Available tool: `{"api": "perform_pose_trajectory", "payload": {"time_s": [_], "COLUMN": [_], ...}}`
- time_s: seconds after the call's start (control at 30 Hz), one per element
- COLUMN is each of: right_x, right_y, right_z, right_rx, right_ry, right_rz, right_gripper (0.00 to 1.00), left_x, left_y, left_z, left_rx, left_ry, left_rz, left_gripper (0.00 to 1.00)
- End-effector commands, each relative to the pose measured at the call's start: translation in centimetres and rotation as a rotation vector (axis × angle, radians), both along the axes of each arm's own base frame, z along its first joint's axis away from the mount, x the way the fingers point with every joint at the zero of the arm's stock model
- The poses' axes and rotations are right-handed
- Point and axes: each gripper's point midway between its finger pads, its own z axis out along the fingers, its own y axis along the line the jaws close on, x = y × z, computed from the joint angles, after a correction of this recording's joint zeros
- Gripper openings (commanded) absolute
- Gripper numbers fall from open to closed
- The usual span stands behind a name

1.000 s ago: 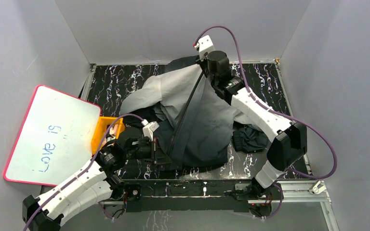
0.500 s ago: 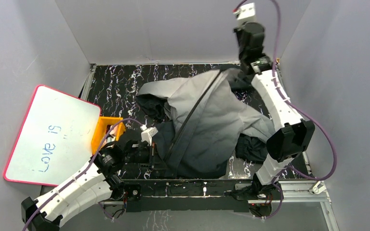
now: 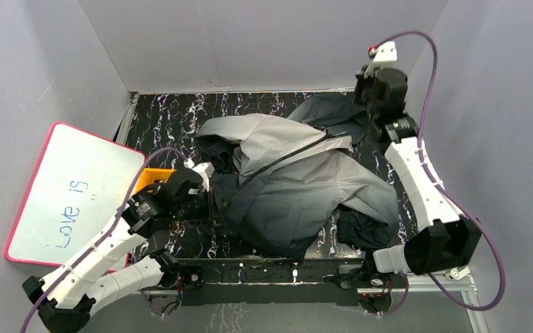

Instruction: Zip up the jacket

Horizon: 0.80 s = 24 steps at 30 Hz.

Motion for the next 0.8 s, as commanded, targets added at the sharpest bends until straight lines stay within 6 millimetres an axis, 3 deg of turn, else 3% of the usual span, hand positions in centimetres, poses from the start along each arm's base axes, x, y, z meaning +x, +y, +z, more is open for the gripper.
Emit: {"api": "perform_pose_trajectory", "payload": {"time_s": [0.0,0.1,0.2,0.37,0.53,0.63,0.77], "right_x": [-4.2,-6.7,-8.8,-11.6,-13.5,-13.3,-12.1], "right_y": [5.0,7.0,8.3,9.4,10.7,9.5,7.6], "right_z": [-6.8,-10.2,-13.3,-17.7,-20.2,-21.5,-21.2], "right_rx": [0.243,0.352,0.418,0.466,0.462,0.425,0.391], "right_ry": [0.148,0.238,0.337,0.480,0.546,0.555,0.490], "right_rz": [0.241,0.329,0.365,0.381,0.383,0.290,0.178], "right_gripper": [0.00,0.00,0.00,0.01,0.09,0.22,0.36], "left_x": [2.1,3.4,5.1,8.4,12.8,15.0,16.6], "left_y": [5.5,7.5,8.4,7.2,6.6,6.1,5.5], "left_z": [2.1,4.5,5.3,5.6,3.8,2.5,-0.2], "left_rx": [0.241,0.314,0.404,0.505,0.573,0.570,0.643], "left_ry": [-0.121,-0.207,-0.255,-0.300,-0.271,-0.243,-0.186], "left_rz": [0.174,0.239,0.269,0.245,0.239,0.239,0.206], "left_gripper": [0.00,0.00,0.00,0.00,0.00,0.00,0.00]}}
